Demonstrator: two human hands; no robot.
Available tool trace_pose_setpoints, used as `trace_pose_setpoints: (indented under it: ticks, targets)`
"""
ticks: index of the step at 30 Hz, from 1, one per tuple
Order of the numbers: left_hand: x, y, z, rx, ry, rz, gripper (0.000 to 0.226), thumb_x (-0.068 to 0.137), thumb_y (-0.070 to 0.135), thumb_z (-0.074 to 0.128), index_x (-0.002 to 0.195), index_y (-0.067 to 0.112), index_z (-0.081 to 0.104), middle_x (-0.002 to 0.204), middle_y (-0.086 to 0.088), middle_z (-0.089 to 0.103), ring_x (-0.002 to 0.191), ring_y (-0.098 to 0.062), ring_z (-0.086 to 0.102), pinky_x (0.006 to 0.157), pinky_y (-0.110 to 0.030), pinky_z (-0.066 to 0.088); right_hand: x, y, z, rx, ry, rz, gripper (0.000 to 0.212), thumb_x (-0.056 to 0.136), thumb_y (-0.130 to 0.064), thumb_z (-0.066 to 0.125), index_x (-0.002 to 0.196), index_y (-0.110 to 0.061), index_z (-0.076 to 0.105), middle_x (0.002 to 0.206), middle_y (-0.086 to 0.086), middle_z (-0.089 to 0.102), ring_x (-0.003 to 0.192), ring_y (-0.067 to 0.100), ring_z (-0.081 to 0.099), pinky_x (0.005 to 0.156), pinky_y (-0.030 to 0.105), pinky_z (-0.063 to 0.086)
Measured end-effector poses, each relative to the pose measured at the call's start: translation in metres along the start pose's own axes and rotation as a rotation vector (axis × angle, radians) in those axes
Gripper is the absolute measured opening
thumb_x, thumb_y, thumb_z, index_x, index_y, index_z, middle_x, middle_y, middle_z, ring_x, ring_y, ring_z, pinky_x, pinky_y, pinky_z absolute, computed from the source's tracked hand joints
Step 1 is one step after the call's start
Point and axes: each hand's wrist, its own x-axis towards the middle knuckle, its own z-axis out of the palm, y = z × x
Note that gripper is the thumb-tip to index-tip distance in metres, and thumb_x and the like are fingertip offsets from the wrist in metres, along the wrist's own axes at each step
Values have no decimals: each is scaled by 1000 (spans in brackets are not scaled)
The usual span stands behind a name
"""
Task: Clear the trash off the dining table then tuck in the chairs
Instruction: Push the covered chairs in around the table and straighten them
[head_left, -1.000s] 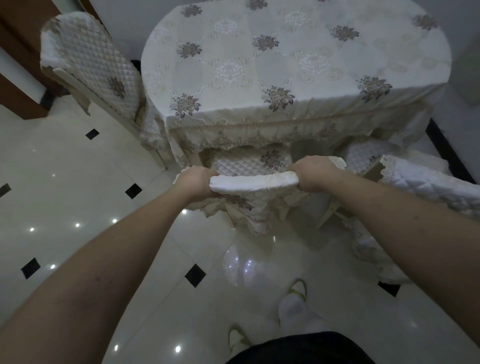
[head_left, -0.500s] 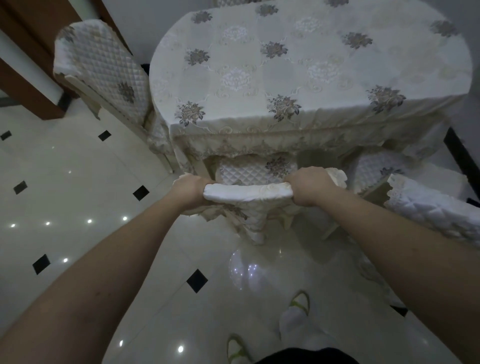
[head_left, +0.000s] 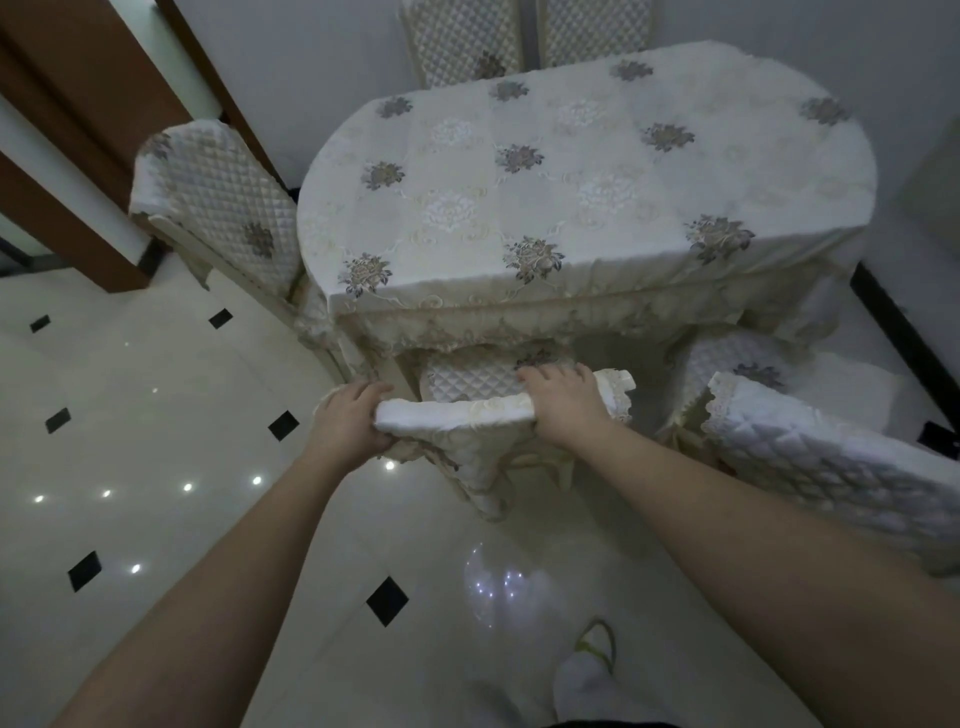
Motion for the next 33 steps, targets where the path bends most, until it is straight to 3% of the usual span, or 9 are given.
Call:
trace_pose_setpoints:
  ticks: [5,9,12,15,21,33]
  targets:
    - [-26,23,0,-81,-19,189,74,74,60,65,137,28,45,136,1,52,124,-22,48,103,-41,39,-44,10,6,72,90,65,75,81,-39,64,145,-22,29,146,3,38,138,22,27,115,43,12]
    - [-46,58,2,-67,49,166,80,82,65,49,149,30,24,148,-2,41,138,-22,33,113,-51,24,-104,28,3,31,180,131,71,88,-42,58,147,-22,26,152,3,30,143,22,21,117,42,10]
    - [-72,81,10,-23,73,194,80,83,65,45,151,30,19,155,-1,28,144,-21,21,115,-54,18,-157,40,6,17,259,249,69,92,-46,51,149,-22,23,154,3,30,143,22,22,118,41,11]
    - [-96,95,16,-2,107,226,78,85,61,46,151,30,18,158,1,22,147,-21,13,115,-55,14,-201,46,18,-8,287,314,67,91,-47,50,149,-22,26,152,2,34,142,23,24,116,42,13]
    - [-128,144,15,76,150,399,74,85,60,44,150,28,25,156,1,27,146,-22,16,116,-57,10,-271,48,25,21,373,443,64,91,-45,52,147,-22,32,149,4,39,140,26,27,115,44,16]
    - [-146,321,22,144,83,657,71,89,59,42,151,31,21,158,4,22,147,-22,11,117,-56,8,-368,129,2,16,413,591,65,90,-45,49,147,-22,28,150,2,34,140,22,24,116,42,12]
